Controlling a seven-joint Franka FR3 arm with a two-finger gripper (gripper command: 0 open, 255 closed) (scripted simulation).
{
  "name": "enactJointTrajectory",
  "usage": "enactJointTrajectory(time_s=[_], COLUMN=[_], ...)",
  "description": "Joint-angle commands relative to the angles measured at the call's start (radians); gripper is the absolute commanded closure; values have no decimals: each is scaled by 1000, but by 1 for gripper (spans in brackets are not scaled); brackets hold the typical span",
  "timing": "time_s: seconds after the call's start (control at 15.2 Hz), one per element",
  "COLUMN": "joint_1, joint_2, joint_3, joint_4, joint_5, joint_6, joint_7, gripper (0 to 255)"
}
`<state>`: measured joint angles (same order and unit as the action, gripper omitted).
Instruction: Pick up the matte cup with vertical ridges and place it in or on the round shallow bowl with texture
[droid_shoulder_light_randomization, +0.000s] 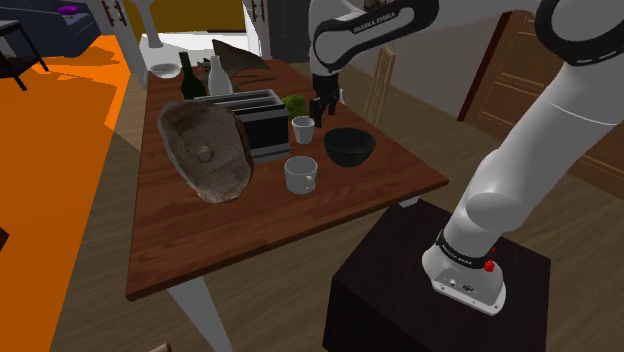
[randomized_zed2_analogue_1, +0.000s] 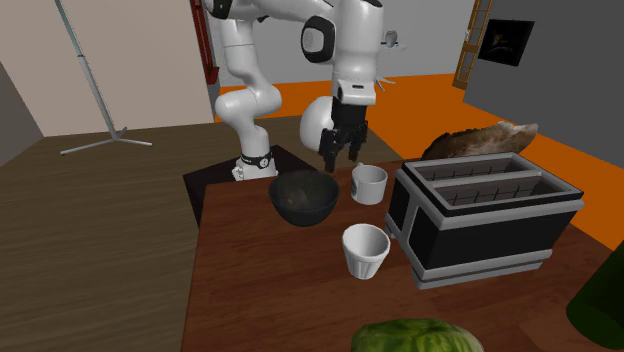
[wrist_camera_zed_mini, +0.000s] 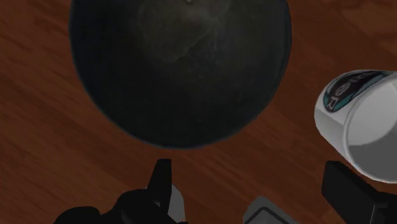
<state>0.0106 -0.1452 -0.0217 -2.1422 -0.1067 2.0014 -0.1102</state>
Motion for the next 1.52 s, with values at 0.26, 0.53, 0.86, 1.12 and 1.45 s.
enactJointTrajectory(time_s=[0.26, 0.53, 0.86, 1.12, 1.45], joint_1=[-4, -1, -1, -6, -8], joint_2=[221, 371, 460, 484, 494], joint_3=[0, -5, -11, -15, -16], joint_4=[167, 304, 372, 353, 346], joint_5=[-63, -104, -125, -129, -130], joint_6=[75, 101, 129, 174, 191], joint_7=[11, 18, 21, 24, 25], gripper=[0, 0, 0, 0, 0])
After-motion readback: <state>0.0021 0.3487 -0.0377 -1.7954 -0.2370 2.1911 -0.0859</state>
